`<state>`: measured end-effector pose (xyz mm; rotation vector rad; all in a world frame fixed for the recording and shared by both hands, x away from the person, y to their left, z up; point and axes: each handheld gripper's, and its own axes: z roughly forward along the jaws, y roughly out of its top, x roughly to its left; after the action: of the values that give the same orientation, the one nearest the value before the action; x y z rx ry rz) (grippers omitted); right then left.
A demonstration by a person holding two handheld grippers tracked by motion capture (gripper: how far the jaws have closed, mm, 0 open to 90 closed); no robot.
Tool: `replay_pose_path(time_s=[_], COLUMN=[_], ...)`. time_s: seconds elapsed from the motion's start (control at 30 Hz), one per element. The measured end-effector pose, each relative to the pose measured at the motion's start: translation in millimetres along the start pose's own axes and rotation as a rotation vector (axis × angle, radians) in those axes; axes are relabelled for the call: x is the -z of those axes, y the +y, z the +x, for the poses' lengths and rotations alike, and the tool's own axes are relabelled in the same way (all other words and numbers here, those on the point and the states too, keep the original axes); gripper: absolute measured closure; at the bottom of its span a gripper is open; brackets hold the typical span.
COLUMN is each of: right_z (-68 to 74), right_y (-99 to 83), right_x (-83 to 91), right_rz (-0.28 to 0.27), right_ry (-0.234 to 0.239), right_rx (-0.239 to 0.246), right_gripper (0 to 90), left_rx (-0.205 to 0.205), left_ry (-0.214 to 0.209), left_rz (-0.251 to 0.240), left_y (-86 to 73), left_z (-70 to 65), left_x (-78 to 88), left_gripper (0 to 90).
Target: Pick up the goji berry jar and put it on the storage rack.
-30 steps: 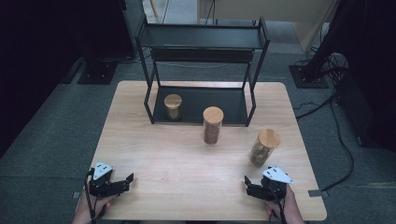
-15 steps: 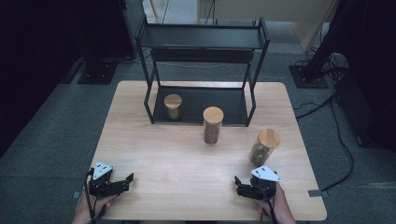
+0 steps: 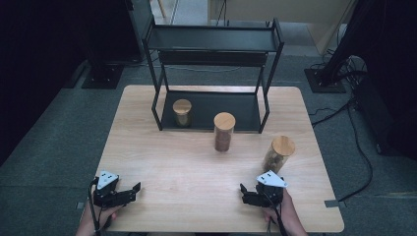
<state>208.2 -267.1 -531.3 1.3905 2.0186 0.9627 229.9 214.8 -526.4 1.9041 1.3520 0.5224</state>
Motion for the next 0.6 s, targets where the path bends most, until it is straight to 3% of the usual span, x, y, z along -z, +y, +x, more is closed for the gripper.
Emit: replay_pose_path(time_s=[0.6], right_z=[11.3], right_y=[16.1], right_x=[-19.9], right_rz=[0.007], right_ry=[0.025], right_rx=[0.019], right_gripper=[3.6], left_rx=[0.003], left_ry=[-0.002], left_rz=[0.000], left_y=[-0.1], left_z=[0.3], left_x=[0.2], left_gripper=[9.1])
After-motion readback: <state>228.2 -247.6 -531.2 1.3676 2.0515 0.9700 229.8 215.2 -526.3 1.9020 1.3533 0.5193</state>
